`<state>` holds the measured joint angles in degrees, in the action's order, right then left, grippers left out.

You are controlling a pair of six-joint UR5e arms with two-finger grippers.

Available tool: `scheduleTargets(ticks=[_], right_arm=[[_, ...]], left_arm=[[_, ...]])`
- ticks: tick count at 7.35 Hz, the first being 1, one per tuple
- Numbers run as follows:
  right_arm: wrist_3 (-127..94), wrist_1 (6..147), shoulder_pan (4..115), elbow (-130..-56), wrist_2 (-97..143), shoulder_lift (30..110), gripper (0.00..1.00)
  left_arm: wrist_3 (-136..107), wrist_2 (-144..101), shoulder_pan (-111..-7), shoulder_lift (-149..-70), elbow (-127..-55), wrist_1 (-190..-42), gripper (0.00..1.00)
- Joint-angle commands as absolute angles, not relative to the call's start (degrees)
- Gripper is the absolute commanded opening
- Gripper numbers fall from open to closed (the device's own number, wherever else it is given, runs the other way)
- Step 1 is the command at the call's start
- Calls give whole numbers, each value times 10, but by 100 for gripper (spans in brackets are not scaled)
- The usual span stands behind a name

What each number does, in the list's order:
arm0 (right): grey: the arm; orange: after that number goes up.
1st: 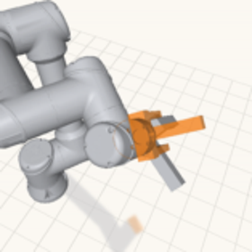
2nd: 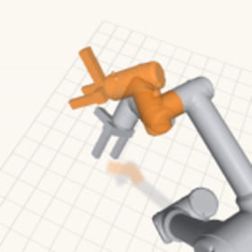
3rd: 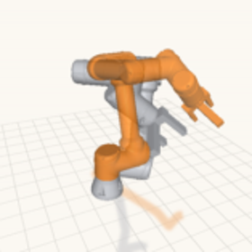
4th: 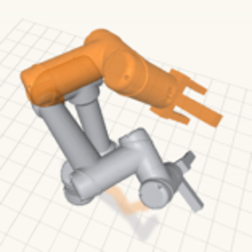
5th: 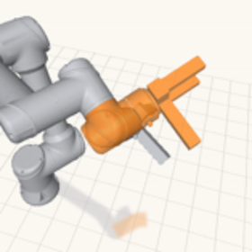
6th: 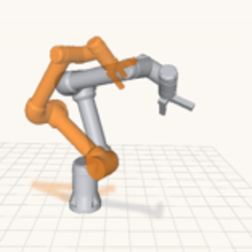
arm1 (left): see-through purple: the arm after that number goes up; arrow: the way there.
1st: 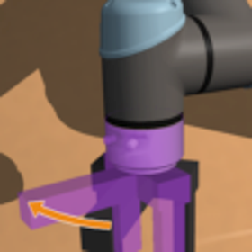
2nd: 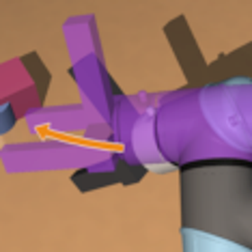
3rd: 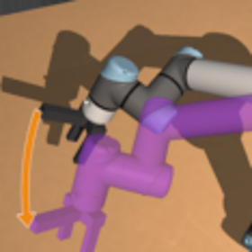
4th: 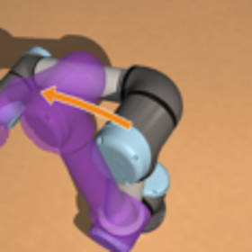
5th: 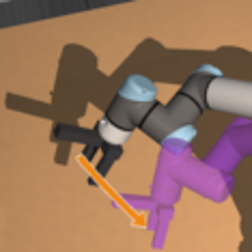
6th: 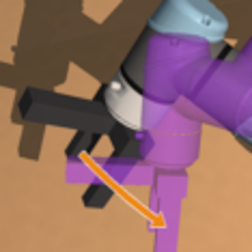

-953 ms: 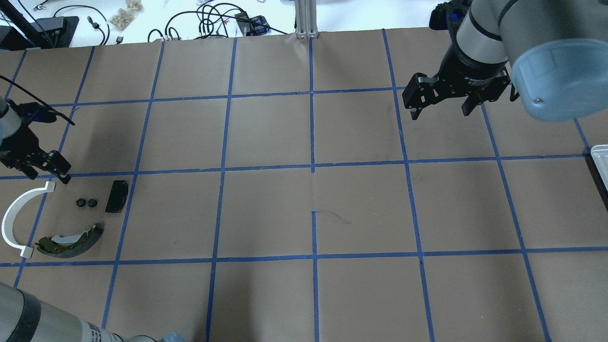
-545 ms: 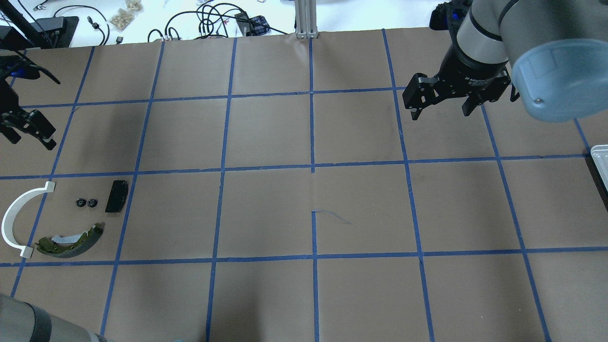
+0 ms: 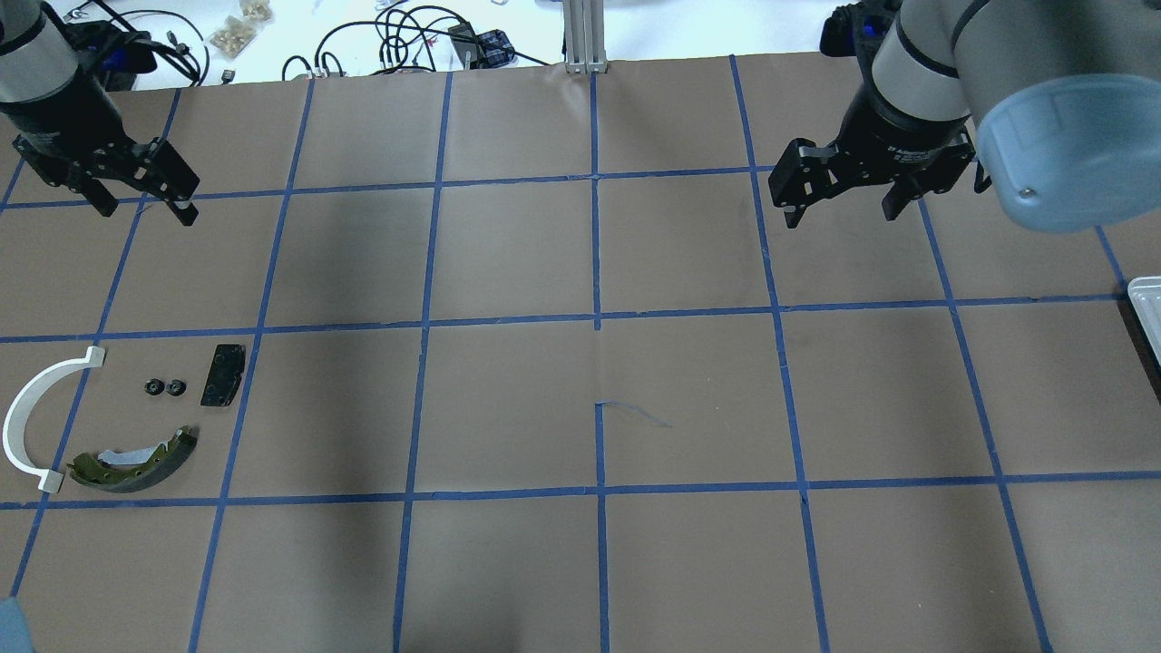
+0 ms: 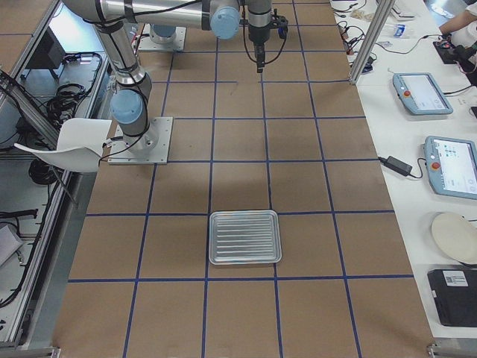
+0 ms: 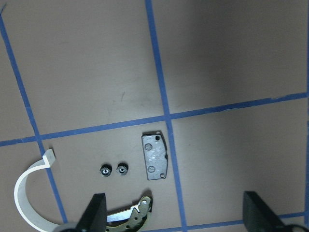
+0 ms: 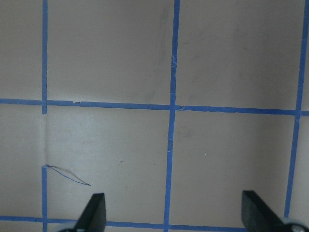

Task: Place bearing gear from tray to pile

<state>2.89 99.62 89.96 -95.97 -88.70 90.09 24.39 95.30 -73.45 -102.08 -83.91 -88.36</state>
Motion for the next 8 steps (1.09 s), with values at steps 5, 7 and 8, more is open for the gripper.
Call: scheduleTargets(ticks=[5,7,8], right_arm=[[29,996,899,-960,-887,902,100],[29,997,898,-960,-887,902,100],[29,996,898,-960,-887,902,100]], left_arm=[[102,924,-933,-945,-901,-880,100],[105,922,-928,-923,-932,-856,100],[110,922,-921,-921,-932,-856,100]])
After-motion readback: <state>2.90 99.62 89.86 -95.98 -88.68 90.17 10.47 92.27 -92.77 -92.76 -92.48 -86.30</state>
